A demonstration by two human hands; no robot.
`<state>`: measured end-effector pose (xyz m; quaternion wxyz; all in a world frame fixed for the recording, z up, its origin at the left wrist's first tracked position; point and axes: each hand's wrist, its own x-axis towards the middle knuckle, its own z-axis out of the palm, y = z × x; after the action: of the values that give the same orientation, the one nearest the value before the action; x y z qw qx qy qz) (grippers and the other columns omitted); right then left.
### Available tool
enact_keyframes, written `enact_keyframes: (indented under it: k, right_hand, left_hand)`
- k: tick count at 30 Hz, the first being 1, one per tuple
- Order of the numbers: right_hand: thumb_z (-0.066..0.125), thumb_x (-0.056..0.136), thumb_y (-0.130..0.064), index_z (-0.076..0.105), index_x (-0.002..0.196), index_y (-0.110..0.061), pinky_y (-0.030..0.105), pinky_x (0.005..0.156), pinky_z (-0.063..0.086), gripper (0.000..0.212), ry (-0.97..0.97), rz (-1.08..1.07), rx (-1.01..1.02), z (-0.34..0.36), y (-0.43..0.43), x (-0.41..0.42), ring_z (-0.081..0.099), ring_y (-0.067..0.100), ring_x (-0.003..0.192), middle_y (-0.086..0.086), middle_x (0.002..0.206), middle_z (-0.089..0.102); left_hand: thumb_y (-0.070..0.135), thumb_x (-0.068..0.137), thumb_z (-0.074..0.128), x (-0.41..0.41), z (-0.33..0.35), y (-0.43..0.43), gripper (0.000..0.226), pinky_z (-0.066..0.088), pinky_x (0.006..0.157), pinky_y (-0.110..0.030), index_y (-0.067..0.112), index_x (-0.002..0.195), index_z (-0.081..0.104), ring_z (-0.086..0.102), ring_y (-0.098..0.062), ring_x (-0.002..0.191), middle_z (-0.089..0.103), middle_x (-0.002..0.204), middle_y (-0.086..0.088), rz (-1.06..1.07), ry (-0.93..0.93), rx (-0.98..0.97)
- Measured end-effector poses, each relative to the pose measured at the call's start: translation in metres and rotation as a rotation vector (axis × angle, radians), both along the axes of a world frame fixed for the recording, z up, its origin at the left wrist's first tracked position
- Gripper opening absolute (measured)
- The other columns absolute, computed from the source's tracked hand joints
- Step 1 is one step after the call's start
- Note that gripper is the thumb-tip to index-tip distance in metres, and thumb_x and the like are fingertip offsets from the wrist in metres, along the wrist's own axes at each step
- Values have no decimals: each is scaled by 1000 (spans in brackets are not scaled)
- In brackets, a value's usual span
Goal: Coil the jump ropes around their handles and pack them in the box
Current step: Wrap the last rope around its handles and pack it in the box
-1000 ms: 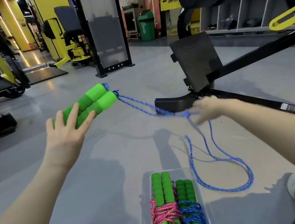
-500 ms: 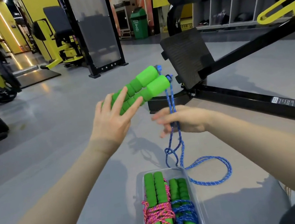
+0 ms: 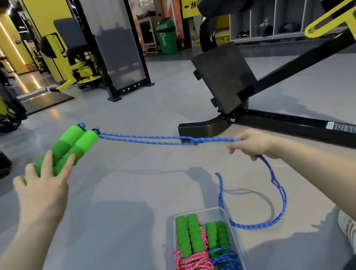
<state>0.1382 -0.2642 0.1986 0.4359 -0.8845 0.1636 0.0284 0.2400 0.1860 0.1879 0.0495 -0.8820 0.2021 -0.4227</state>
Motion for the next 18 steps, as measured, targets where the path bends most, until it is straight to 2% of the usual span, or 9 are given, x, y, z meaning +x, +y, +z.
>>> enact_keyframes:
  k: [3, 6, 8, 9, 11, 13, 14, 16, 18]
  right_hand:
    - [58, 89, -26, 58, 65, -8, 27, 47, 25, 30, -357, -226, -156, 15, -2, 1, 31, 16, 50, 1, 53, 33]
    - [57, 89, -34, 48, 65, -10, 30, 48, 26, 35, -720, -489, -227, 46, 0, -3, 33, 12, 51, -1, 55, 38]
    - [48, 94, -39, 42, 65, -14, 32, 50, 27, 38, -855, -641, -153, 63, -1, -2, 35, 11, 53, -2, 59, 41]
    - [44, 96, -40, 45, 67, -13, 32, 54, 31, 39, -845, -653, -104, 64, -3, 1, 40, 14, 57, 0, 64, 47]
    - [41, 97, -39, 58, 84, -7, 33, 67, 43, 39, -624, -500, -147, 51, -3, 7, 56, 28, 77, 10, 84, 61]
    - [51, 94, -35, 58, 110, -5, 34, 77, 44, 35, -181, -197, -414, 24, -2, 11, 58, 32, 99, 16, 111, 62]
    - [58, 90, -31, 50, 125, -7, 34, 85, 44, 43, 79, -32, -550, 12, 1, 9, 54, 31, 109, 16, 125, 57]
    - [69, 82, -29, 22, 145, -10, 32, 97, 40, 80, 498, 205, -699, -4, 14, 1, 44, 28, 128, 12, 146, 39]
    - [71, 80, -29, 1, 150, -12, 30, 105, 32, 100, 567, 346, -633, -8, 27, -5, 30, 24, 138, 8, 155, 22]
  left_hand:
    - [-3, 65, 47, -2, -5, 10, 57, 30, 66, -47, 11, 119, 57, 46, -46, 85, 47, 124, -37, -8, -6, 54]
    - [-5, 65, 48, -1, -10, 8, 56, 33, 69, -52, 11, 117, 62, 46, -47, 86, 48, 123, -36, 44, 27, -28]
    - [-6, 68, 52, -3, -7, 9, 53, 34, 73, -58, 12, 117, 64, 45, -51, 89, 46, 125, -36, 116, 45, -166]
    - [-3, 69, 50, -4, -5, 8, 53, 34, 74, -59, 12, 118, 64, 45, -52, 90, 46, 127, -36, 144, 44, -230]
    - [5, 67, 46, -7, 0, 1, 55, 37, 74, -59, 12, 119, 63, 47, -52, 90, 47, 127, -35, 141, 17, -293]
    - [7, 68, 46, -6, 5, -14, 55, 39, 71, -57, 13, 121, 61, 50, -51, 89, 49, 126, -34, 74, -22, -270]
    - [7, 69, 47, -5, 8, -23, 55, 40, 70, -55, 13, 122, 58, 51, -49, 88, 51, 125, -34, 24, -44, -228]
    - [9, 72, 43, -1, 12, -42, 54, 40, 67, -48, 19, 124, 52, 53, -45, 86, 53, 125, -31, -86, -82, -107]
    - [12, 75, 40, -1, 12, -61, 53, 39, 66, -43, 23, 126, 49, 55, -42, 85, 54, 126, -28, -184, -109, 5]
